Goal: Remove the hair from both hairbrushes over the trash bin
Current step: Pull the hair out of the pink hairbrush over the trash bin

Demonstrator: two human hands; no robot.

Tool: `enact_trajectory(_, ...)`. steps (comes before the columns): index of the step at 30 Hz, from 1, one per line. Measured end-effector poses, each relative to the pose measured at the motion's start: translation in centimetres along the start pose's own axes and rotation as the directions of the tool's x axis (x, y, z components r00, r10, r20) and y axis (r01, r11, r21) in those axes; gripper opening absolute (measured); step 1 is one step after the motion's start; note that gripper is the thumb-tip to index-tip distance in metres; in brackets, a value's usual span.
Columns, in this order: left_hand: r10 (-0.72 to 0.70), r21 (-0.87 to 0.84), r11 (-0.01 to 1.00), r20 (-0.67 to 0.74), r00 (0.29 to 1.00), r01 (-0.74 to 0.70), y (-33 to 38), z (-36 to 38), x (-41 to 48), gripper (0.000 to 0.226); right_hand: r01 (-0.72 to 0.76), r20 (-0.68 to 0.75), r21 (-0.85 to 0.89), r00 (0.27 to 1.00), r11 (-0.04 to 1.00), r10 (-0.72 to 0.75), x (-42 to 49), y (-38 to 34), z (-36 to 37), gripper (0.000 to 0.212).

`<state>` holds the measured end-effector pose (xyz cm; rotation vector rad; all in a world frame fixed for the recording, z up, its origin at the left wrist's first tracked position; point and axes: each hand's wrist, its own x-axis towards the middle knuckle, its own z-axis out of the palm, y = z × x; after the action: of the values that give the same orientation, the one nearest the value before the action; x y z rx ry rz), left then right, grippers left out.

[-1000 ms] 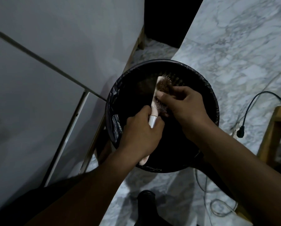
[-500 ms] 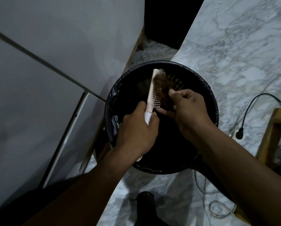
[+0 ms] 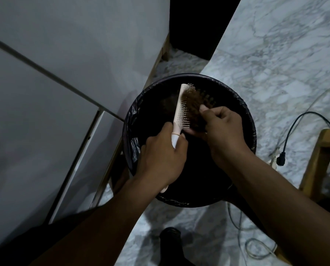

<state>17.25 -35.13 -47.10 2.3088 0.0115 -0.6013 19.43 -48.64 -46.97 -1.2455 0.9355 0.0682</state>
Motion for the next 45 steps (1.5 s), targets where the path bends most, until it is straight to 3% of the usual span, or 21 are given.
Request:
enact_trajectory(3,-0.029,-0.008,1.0,-0.007,1.0,0.029,0.0,-0.2,0.2,0.023,-0.098,0.013,0.097,0.995,0.99,0.097,0.2,-0.1,0.3,0.023)
enact_trajectory(5,-0.036,-0.014,0.999,-0.004,0.999,0.036,-0.1,-0.2,0.2,0.023,-0.161,0.021,0.156,0.987,0.975,0.16,0.4,-0.1,0.3,0.01)
enact_trajectory(7,-0.024,-0.017,1.0,-0.001,1.0,0.024,-0.2,0.0,0.1,0.025,-0.189,0.031,0.152,0.982,0.97,0.187,0.6,-0.2,0.3,0.03)
enact_trajectory(10,0.031,0.031,0.999,0.006,0.999,-0.031,-0.2,0.3,-0.2,0.025,-0.115,0.05,0.054,0.992,0.992,0.112,0.7,-0.2,0.3,0.056)
enact_trajectory(12,0.047,0.065,0.997,0.014,0.999,-0.047,-0.2,0.4,-0.3,0.024,-0.041,0.052,-0.014,0.998,0.999,0.041,0.7,0.1,0.0,0.048)
enact_trajectory(15,0.043,0.06,0.997,0.018,0.999,-0.044,-0.2,0.4,-0.4,0.024,0.077,0.041,-0.092,0.996,0.993,-0.073,0.6,0.4,-0.2,0.01)
enact_trajectory(17,0.033,0.037,0.999,0.024,0.999,-0.034,-0.3,0.4,-0.2,0.025,0.111,0.018,-0.128,0.994,0.986,-0.109,0.6,0.5,-0.3,0.021)
enact_trajectory(24,-0.08,-0.03,0.996,-0.012,0.997,0.08,-0.3,0.0,0.4,0.031,-0.122,0.09,0.057,0.989,0.991,0.117,0.8,0.2,0.5,0.007)
enact_trajectory(25,-0.073,-0.026,0.997,-0.009,0.997,0.073,-0.4,0.1,0.4,0.03,-0.133,0.1,0.069,0.987,0.989,0.126,0.7,0.1,0.6,0.009)
enact_trajectory(27,-0.032,0.005,0.999,0.007,0.999,0.032,-0.5,0.1,0.1,0.026,-0.116,0.134,0.047,0.985,0.992,0.109,0.7,0.1,0.5,0.035)
enact_trajectory(29,0.01,0.055,0.998,0.033,0.999,-0.012,-0.4,0.2,-0.2,0.022,-0.008,0.18,-0.03,0.984,1.0,0.014,0.6,0.3,0.1,0.06)
enact_trajectory(30,0.019,0.07,0.997,0.04,0.999,-0.022,-0.3,0.2,-0.2,0.022,0.071,0.204,-0.082,0.977,0.994,-0.053,0.5,0.4,-0.1,0.061)
enact_trajectory(33,0.021,0.076,0.997,0.038,0.999,-0.024,-0.2,0.2,-0.2,0.022,0.261,0.175,-0.208,0.958,0.943,-0.227,0.6,0.6,-0.2,0.038)
enact_trajectory(39,0.006,0.022,1.0,0.026,1.0,-0.006,-0.2,0.2,0.1,0.024,0.298,0.049,-0.266,0.954,0.917,-0.296,1.1,1.1,-0.6,0.011)
enact_trajectory(42,-0.012,-0.015,1.0,0.02,1.0,0.013,-0.1,0.2,0.2,0.027,0.249,0.012,-0.229,0.967,0.941,-0.253,1.1,0.7,-0.4,0.004)
enact_trajectory(45,-0.043,-0.04,0.998,0.007,0.999,0.043,0.0,-0.1,0.4,0.028,0.013,0.018,0.023,1.0,1.0,-0.014,0.9,0.3,0.0,0.013)
